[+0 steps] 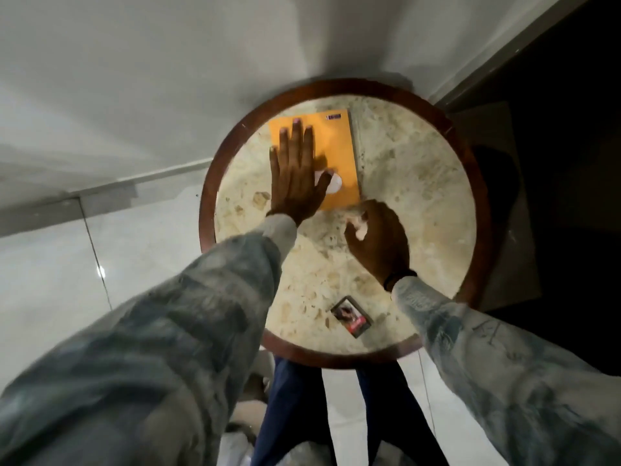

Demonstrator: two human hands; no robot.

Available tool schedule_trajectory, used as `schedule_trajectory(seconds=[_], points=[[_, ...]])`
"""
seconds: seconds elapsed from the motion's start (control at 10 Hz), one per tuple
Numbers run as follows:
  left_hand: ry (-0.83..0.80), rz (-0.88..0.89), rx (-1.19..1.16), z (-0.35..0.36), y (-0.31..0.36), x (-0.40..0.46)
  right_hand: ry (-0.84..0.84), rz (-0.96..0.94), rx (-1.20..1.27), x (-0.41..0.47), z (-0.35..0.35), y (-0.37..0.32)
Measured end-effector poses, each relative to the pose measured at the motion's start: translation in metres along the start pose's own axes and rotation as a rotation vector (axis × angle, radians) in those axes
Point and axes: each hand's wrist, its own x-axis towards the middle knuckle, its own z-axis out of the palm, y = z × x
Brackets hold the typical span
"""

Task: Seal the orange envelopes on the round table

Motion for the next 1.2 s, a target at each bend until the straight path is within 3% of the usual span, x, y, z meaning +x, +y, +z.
schedule_trajectory(seconds=[0.2, 0.3, 0.5, 0.7, 1.0, 1.1, 1.2], points=[[-0.102, 0.028, 0.149, 0.025, -0.007, 0.015, -0.461, -0.097, -0.331, -0.110, 0.034, 0.029], [-0.121, 0.027, 0.147, 0.022, -0.009, 0.020, -0.496, -0.074, -0.300, -0.120, 0.039, 0.033], [-0.130, 0.026, 0.110, 0.021, -0.009, 0.021, -0.089, 0.288, 0.015, -0.018, 0.012, 0.032], [-0.089, 0.034, 0.161, 0.031, -0.014, 0.020, 0.250, 0.251, 0.166, 0.117, -0.023, 0.027], [-0.076, 0.040, 0.182, 0.032, -0.014, 0.018, 0.254, 0.254, 0.233, 0.128, -0.024, 0.021], [-0.149, -0.008, 0.183, 0.015, -0.005, 0.017, 0.366, 0.219, 0.391, 0.116, -0.069, 0.009], [-0.127, 0.038, 0.241, -0.015, 0.014, 0.010, 0.452, 0.072, 0.750, 0.090, -0.149, -0.002]])
